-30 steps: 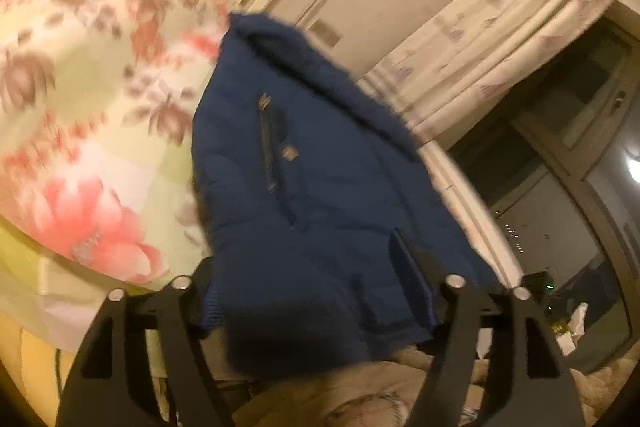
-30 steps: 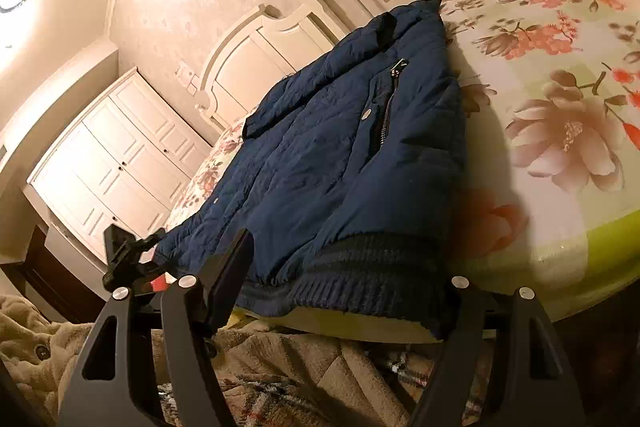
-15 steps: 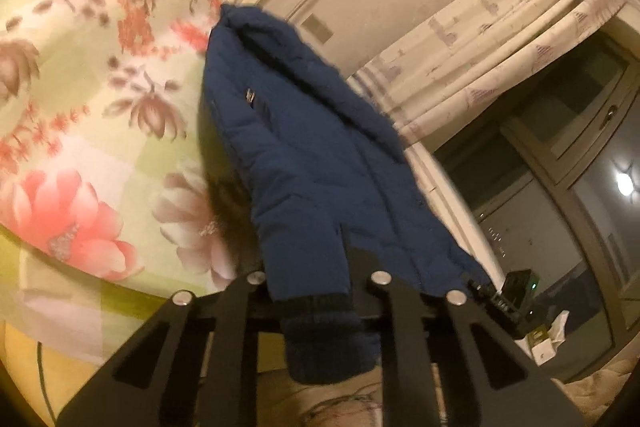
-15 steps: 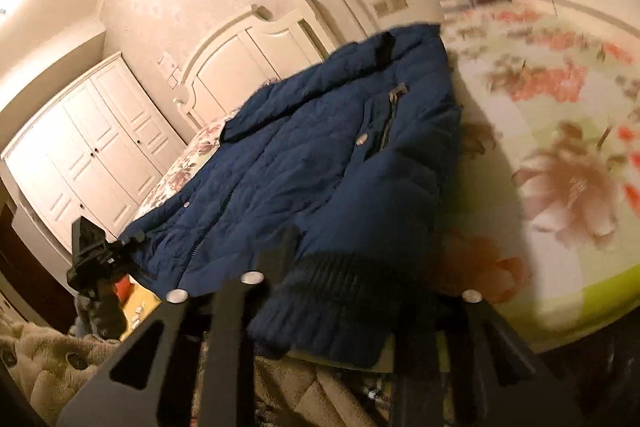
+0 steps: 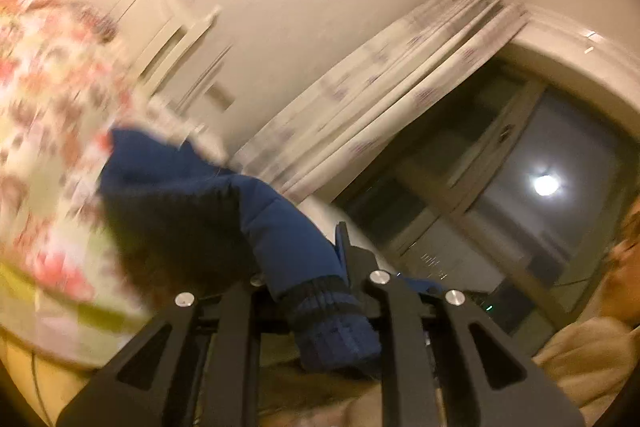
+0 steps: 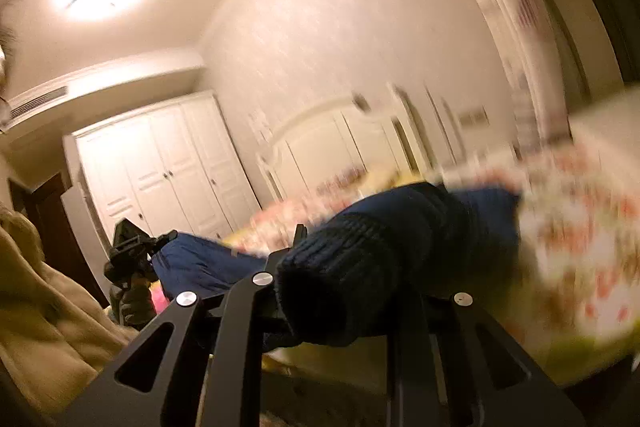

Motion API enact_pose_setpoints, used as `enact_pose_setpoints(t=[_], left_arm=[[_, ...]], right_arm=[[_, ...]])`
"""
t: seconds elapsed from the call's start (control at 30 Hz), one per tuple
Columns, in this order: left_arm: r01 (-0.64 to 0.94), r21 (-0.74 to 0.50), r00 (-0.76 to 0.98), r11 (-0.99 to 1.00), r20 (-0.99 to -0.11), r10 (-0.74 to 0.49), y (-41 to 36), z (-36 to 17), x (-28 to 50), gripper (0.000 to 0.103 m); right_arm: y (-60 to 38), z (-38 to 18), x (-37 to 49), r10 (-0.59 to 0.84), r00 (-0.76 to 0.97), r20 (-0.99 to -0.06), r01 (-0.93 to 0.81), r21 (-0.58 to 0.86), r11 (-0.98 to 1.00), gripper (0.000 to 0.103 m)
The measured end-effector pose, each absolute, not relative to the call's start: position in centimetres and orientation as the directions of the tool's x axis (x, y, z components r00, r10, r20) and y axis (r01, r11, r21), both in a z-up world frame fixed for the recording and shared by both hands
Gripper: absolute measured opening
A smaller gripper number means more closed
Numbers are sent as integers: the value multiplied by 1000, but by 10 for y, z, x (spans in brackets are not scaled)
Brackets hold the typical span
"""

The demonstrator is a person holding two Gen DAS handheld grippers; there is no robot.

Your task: Fold large clothes

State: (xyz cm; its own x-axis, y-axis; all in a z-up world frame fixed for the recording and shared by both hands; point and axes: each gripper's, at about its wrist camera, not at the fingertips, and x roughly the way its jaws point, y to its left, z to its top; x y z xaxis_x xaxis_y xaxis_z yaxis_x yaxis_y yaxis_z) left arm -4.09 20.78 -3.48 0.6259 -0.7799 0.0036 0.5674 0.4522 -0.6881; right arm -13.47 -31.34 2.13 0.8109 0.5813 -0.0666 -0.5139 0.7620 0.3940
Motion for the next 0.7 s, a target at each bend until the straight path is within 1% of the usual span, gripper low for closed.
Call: enact_pose_setpoints(t=[0.07,0.1,0.13,0.17,0.2,0.23,0.27,0.3,0.33,0.37,0.4,0.43,0.47,0.5,0.53,0.57,0.6,0.63,0.67,0.7], left_arm=[[604,-692,609,395,81,-789,214,-20,-38,20],[603,-693,614,395,88,-785,215,-13,-31,21],[586,-703,627,403,78,-775,214,-9,-20,24],[549,-729,646,410,58,-761,213,-7,-2,25],[507,-754,661,418,29,-750,211,-8,18,26],[465,-778,669,422,-3,-743,208,-13,40,29],[405,-812,675,419,-44,-737,203,-23,76,35],[372,-829,681,417,-62,-729,200,-29,96,40],[332,-845,692,420,-84,-717,198,-38,119,48],[287,-853,708,435,-117,-696,195,-48,145,52],[244,-857,721,453,-153,-676,194,-58,167,55],[201,-860,728,468,-188,-659,194,-67,185,66],[144,-863,739,484,-231,-633,194,-79,203,74],[95,-863,753,496,-264,-603,197,-89,213,75],[55,-865,763,500,-286,-580,201,-97,221,75],[25,-869,768,494,-300,-566,208,-105,226,75],[10,-873,775,487,-301,-555,216,-110,227,75],[1,-873,784,488,-302,-543,224,-111,225,75],[-5,-859,797,511,-313,-517,234,-111,221,75],[-10,-845,804,534,-324,-498,241,-110,217,75]], right_arm=[[-313,43,-134,589,808,-16,-543,368,755,20],[-312,55,-125,587,810,-14,-544,356,760,20],[-310,62,-112,578,815,-34,-531,354,770,20],[-308,64,-99,569,820,-60,-516,353,780,20],[-307,64,-74,558,823,-105,-492,360,793,20],[-308,60,-44,548,823,-150,-461,388,798,20],[-312,51,-10,537,820,-198,-423,423,801,20],[-315,43,15,530,815,-233,-393,450,802,20],[-317,28,46,523,808,-271,-351,491,797,21],[-326,9,86,526,794,-306,-303,551,778,23],[-330,-7,110,531,780,-331,-271,586,764,27],[-335,-25,136,526,766,-370,-223,614,757,30],[-341,-49,165,510,742,-436,-144,639,755,35],[-344,-68,180,500,723,-477,-92,651,753,39],[-348,-84,191,490,714,-501,-47,663,747,45],[-352,-98,197,489,717,-496,-24,685,729,56],[-358,-108,196,506,725,-468,-24,716,698,66],[-363,-113,192,521,738,-429,-44,739,672,70],[-371,-113,187,527,755,-390,-65,755,652,78],[-377,-111,181,519,771,-368,-75,758,647,83]])
